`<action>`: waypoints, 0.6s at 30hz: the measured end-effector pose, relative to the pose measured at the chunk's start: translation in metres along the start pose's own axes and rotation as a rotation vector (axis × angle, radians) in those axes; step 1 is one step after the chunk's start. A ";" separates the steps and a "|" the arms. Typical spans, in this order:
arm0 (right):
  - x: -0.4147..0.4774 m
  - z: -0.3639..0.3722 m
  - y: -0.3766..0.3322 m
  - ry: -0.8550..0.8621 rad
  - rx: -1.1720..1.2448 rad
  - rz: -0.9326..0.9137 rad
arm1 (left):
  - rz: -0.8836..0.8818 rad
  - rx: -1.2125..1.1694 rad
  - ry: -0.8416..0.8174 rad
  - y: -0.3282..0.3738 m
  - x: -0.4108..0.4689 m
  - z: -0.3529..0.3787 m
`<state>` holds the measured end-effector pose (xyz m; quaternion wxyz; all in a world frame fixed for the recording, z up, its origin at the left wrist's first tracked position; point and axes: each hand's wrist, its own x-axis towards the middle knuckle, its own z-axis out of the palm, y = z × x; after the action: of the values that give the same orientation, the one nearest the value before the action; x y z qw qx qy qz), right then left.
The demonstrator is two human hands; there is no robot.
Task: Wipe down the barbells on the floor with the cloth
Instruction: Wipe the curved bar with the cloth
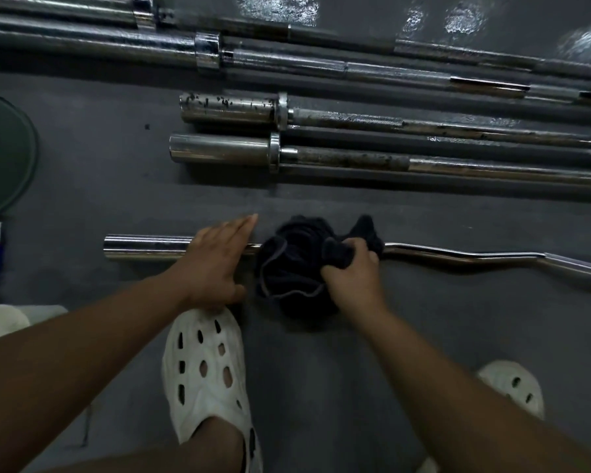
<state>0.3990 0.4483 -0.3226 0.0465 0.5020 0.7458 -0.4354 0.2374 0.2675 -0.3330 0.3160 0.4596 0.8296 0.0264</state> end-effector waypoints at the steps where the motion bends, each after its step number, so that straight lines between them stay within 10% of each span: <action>1: 0.007 -0.019 0.006 -0.042 -0.021 -0.025 | 0.001 -0.002 -0.011 0.000 -0.001 0.000; 6: 0.036 -0.046 0.018 0.362 0.049 0.161 | -0.003 0.021 0.004 0.005 -0.001 -0.003; 13: 0.019 0.002 -0.037 -0.265 -0.164 -0.299 | -0.005 0.026 0.007 0.002 -0.001 0.000; 18: 0.019 0.001 -0.014 0.286 -0.258 -0.039 | -0.008 0.025 0.031 0.003 0.001 0.004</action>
<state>0.3781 0.4592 -0.3239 -0.0041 0.5341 0.8041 -0.2611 0.2414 0.2687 -0.3362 0.2973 0.4597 0.8365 0.0218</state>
